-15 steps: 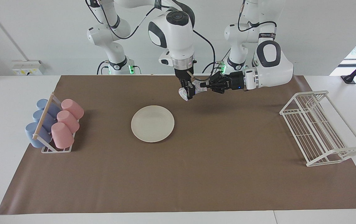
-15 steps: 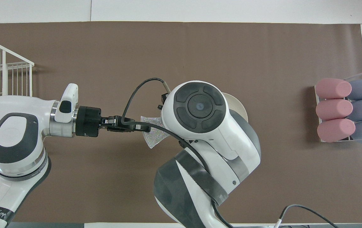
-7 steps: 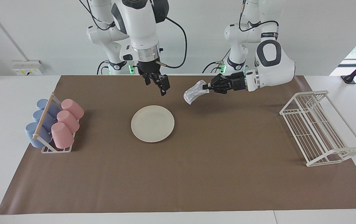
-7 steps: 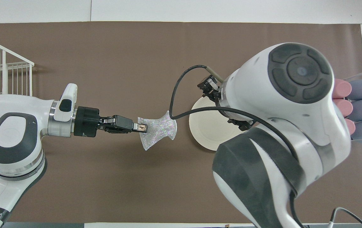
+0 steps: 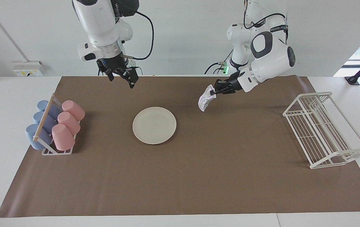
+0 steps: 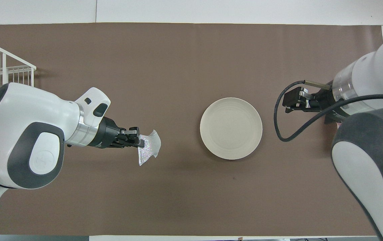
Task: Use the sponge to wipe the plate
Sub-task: 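Open the right gripper and withdraw it toward the pink cups, then carry the sponge into the wire basket with the left gripper and release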
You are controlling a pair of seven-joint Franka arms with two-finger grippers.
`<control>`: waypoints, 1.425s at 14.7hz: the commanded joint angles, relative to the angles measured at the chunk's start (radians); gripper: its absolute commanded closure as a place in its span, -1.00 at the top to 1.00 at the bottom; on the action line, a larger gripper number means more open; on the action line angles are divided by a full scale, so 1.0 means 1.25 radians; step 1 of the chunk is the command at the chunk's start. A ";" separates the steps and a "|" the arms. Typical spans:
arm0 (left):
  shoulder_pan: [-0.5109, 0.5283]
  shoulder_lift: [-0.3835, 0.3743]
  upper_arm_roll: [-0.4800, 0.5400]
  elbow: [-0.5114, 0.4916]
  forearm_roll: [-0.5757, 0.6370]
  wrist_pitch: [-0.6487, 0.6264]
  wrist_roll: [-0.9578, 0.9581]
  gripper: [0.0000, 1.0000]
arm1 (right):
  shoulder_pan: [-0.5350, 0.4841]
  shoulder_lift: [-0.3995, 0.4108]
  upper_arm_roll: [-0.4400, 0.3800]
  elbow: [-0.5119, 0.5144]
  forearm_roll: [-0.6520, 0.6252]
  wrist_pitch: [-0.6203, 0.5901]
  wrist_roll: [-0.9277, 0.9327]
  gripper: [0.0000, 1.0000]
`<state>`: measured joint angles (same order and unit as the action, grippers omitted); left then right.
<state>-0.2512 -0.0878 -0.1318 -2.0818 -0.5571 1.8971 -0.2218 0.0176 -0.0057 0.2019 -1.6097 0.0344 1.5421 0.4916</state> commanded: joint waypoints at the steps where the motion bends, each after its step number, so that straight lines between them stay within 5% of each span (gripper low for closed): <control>1: -0.063 0.002 0.006 0.015 0.170 0.010 -0.145 -1.00 | -0.014 -0.024 0.004 -0.023 -0.004 -0.006 -0.108 1.00; 9: -0.108 0.021 0.005 0.098 0.538 -0.202 -0.290 -1.00 | -0.041 -0.021 -0.012 -0.025 0.003 -0.026 -0.211 1.00; 13: -0.113 0.070 0.005 0.196 0.725 -0.375 -0.299 -1.00 | 0.005 -0.014 -0.116 -0.023 0.000 0.024 -0.333 1.00; 18: -0.118 0.109 0.005 0.203 0.969 -0.472 -0.299 -1.00 | 0.039 -0.015 -0.240 -0.023 -0.003 -0.041 -0.390 1.00; 21: -0.101 0.124 0.011 0.203 1.072 -0.489 -0.298 -1.00 | 0.047 -0.011 -0.257 -0.016 -0.001 -0.021 -0.387 1.00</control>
<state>-0.3767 0.0425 -0.1295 -1.8573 0.7117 1.3274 -0.5826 0.0604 -0.0089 -0.1136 -1.6205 0.0343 1.5003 0.0172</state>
